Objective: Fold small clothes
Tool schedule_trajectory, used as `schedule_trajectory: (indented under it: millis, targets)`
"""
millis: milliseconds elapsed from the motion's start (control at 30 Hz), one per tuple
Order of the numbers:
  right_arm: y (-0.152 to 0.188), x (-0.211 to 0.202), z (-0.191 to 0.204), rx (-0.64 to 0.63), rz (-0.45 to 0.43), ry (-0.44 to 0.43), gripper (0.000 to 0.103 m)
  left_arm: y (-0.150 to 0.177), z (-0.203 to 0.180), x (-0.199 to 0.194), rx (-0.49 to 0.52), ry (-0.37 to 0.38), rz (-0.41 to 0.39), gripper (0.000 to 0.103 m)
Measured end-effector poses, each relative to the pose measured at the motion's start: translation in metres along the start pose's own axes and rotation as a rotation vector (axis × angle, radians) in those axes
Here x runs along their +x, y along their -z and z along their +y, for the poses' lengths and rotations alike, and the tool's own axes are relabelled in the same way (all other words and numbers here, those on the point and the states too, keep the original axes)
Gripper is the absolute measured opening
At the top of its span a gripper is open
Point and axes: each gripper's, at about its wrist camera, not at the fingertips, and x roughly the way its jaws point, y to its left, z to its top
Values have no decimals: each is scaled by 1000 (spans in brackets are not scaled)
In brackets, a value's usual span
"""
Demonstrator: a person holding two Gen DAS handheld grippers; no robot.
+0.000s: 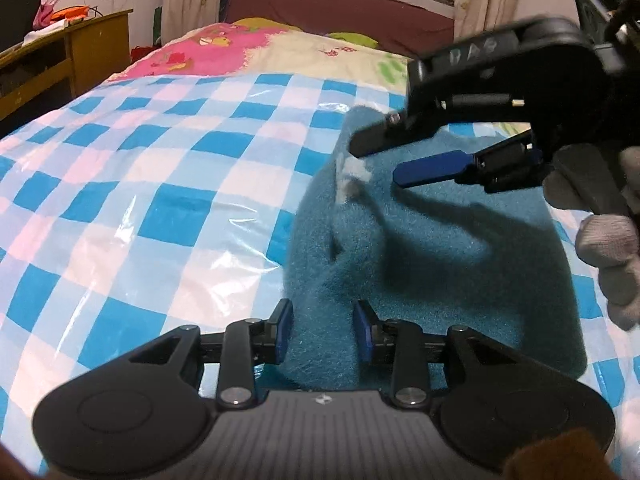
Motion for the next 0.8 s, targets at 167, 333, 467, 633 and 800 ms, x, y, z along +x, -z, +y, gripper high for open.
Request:
schedule_trajectory:
  millis: [167, 333, 467, 633, 800]
  targets:
    - [4, 21, 12, -127, 24, 106, 23, 1, 2, 2, -7, -6, 8, 38]
    - [14, 48, 30, -267, 28, 176, 23, 2, 3, 10, 6, -39, 25, 38]
    - [18, 48, 29, -279, 13, 175, 23, -2, 3, 10, 7, -43, 42, 38]
    - [13, 37, 23, -233, 14, 151, 23, -11, -2, -1, -1, -25, 23, 37]
    - [15, 33, 21, -221, 12, 139, 23, -19, -8, -4, 6, -30, -9, 37]
